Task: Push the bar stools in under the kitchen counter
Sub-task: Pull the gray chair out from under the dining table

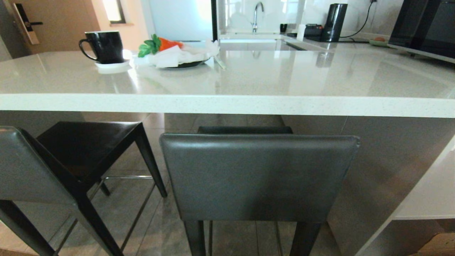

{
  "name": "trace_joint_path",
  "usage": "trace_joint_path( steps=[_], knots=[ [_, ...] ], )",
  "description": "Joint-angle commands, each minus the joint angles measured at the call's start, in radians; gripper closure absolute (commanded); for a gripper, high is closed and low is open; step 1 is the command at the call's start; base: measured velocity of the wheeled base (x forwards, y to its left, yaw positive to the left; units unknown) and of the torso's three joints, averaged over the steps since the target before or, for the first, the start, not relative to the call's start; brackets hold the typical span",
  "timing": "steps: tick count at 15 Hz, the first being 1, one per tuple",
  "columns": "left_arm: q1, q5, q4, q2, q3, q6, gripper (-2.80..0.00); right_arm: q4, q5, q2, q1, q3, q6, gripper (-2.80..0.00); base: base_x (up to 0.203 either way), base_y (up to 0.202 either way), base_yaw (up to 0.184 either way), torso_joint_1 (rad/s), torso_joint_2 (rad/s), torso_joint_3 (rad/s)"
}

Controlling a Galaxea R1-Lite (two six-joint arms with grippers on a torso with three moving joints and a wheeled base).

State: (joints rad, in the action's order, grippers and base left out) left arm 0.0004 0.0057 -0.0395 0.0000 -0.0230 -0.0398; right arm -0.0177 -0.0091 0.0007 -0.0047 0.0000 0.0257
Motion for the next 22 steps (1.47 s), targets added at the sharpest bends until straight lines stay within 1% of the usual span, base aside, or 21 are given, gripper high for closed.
trace_joint_path(
  steps=[1, 2, 10, 14, 16, 17, 18, 19, 20, 21, 22],
  knots=[
    [0.000, 0.000, 0.000, 0.000, 0.000, -0.003, -2.80, -0.001, 0.000, 0.001, 0.000, 0.000, 0.002, 0.00, 0.000, 0.000, 0.000, 0.000, 0.00, 0.000],
    [0.000, 0.000, 0.000, 0.000, 0.000, -0.003, -2.80, 0.000, 0.000, 0.001, 0.000, 0.000, 0.002, -2.80, 0.000, 0.000, 0.000, 0.000, 0.00, 0.000],
    [0.001, 0.001, 0.000, 0.000, -0.001, 0.001, -2.80, 0.000, 0.000, 0.000, 0.000, 0.000, 0.002, -2.80, 0.000, 0.000, 0.000, 0.000, 0.00, 0.000],
    [0.001, -0.001, -0.002, 0.000, -0.001, 0.012, -2.80, -0.002, 0.009, -0.001, 0.000, 0.000, -0.029, -2.80, 0.000, 0.000, 0.000, 0.000, 0.00, 0.000],
    [0.003, 0.000, -0.003, 0.000, -0.002, 0.015, -2.80, 0.012, 0.007, -0.001, 0.000, 0.001, -0.026, -2.80, 0.000, 0.000, 0.000, 0.000, 0.00, 0.000],
    [0.002, -0.010, 0.011, -0.001, 0.000, 0.042, -2.80, 0.011, 0.007, -0.001, 0.000, 0.001, -0.037, -2.80, 0.000, 0.000, 0.000, 0.000, 0.00, 0.000],
    [0.000, -0.023, 0.050, -0.001, 0.011, 0.080, -2.80, -0.004, 0.014, -0.001, 0.000, -0.014, -0.065, -2.80, 0.000, 0.000, 0.000, 0.000, 0.00, 0.000],
    [0.000, -0.030, 0.062, -0.002, 0.015, 0.089, -2.80, -0.005, 0.032, 0.003, 0.000, -0.050, -0.071, -2.80, 0.000, 0.000, 0.000, 0.000, 0.00, 0.000],
    [0.000, -0.042, 0.052, -0.001, 0.011, 0.101, -2.80, 0.002, 0.070, 0.025, 0.000, -0.085, -0.071, -2.80, 0.000, 0.000, 0.000, 0.000, 0.00, 0.000],
    [0.000, -0.050, 0.029, 0.000, 0.003, 0.127, -2.80, 0.006, 0.106, 0.066, 0.001, -0.121, -0.068, -2.80, 0.000, 0.000, 0.000, 0.000, 0.00, 0.000],
    [0.000, -0.054, 0.002, -0.001, -0.005, 0.138, -2.80, 0.005, 0.125, 0.114, 0.002, -0.153, -0.060, -2.80, 0.000, 0.000, 0.000, 0.000, 0.00, 0.000]
  ],
)
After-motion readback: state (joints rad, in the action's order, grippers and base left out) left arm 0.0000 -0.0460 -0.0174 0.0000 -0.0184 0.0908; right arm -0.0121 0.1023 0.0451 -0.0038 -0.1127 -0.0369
